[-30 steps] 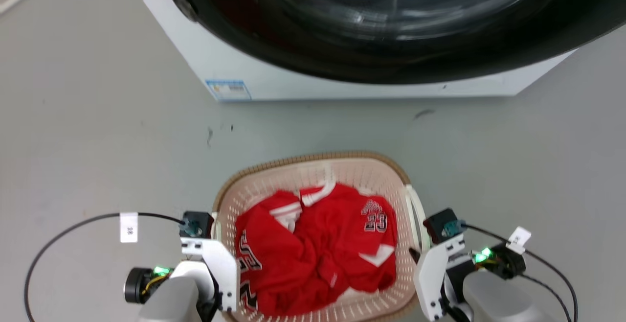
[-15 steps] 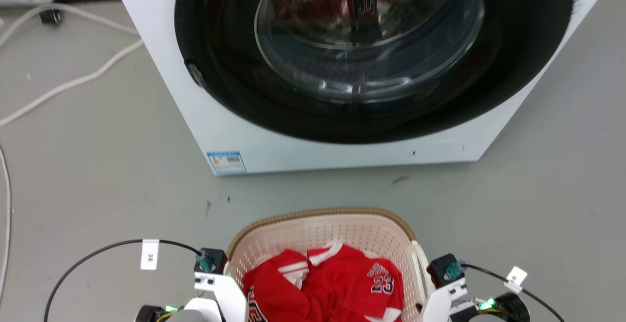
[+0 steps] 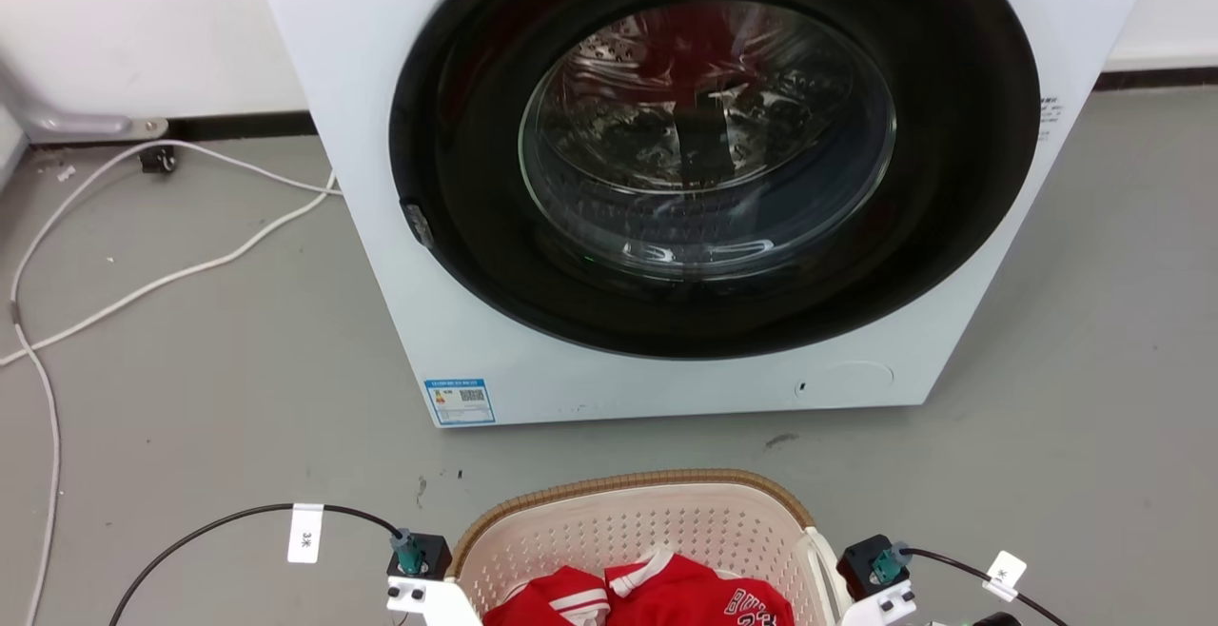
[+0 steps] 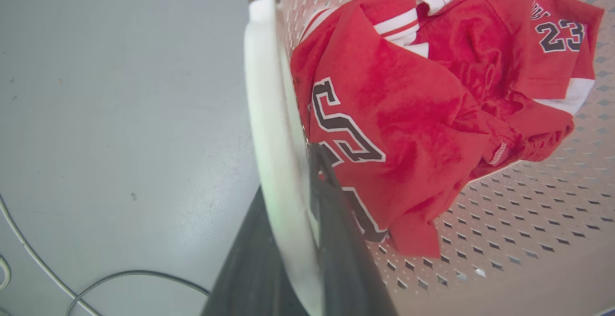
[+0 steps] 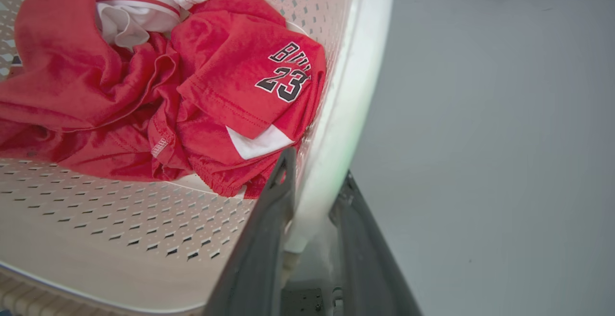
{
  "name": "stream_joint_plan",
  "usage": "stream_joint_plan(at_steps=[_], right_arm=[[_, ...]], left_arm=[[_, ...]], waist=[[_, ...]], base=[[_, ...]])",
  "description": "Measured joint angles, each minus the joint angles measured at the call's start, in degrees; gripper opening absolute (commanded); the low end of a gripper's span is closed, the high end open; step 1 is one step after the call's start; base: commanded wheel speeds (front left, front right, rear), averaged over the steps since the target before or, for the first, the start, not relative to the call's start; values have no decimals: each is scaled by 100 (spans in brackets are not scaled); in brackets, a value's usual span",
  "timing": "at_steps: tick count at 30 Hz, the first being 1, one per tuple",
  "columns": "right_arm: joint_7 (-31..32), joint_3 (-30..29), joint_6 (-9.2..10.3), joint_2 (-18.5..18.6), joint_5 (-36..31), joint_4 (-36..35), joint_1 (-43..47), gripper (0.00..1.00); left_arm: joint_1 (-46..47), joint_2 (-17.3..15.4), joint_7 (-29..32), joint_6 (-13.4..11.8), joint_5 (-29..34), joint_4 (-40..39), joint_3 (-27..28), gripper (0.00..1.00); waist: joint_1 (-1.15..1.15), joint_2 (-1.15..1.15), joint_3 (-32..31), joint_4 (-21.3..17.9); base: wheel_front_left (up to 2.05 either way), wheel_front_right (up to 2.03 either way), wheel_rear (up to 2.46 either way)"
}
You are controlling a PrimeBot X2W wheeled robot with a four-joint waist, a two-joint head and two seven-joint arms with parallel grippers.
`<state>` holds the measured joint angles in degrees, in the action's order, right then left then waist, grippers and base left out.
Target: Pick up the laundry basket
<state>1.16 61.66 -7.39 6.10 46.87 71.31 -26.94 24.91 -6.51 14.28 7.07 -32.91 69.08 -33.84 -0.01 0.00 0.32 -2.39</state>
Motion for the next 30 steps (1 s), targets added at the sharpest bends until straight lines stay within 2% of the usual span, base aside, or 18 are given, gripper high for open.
stream_joint_plan(at_steps=[13,30], right_arm=[[15,314,-1,64,280,-77,-111,0],[-29,672,-1,62,573,-45,-135,0]], left_arm=[[27,-140,171,0,-616,-74,-525,0],[120,-182,-23,7,-1026,57,-983,0]], waist=[[1,0,-246,89],[1,0,-287,115]], base=[[0,0,0],[0,0,0]])
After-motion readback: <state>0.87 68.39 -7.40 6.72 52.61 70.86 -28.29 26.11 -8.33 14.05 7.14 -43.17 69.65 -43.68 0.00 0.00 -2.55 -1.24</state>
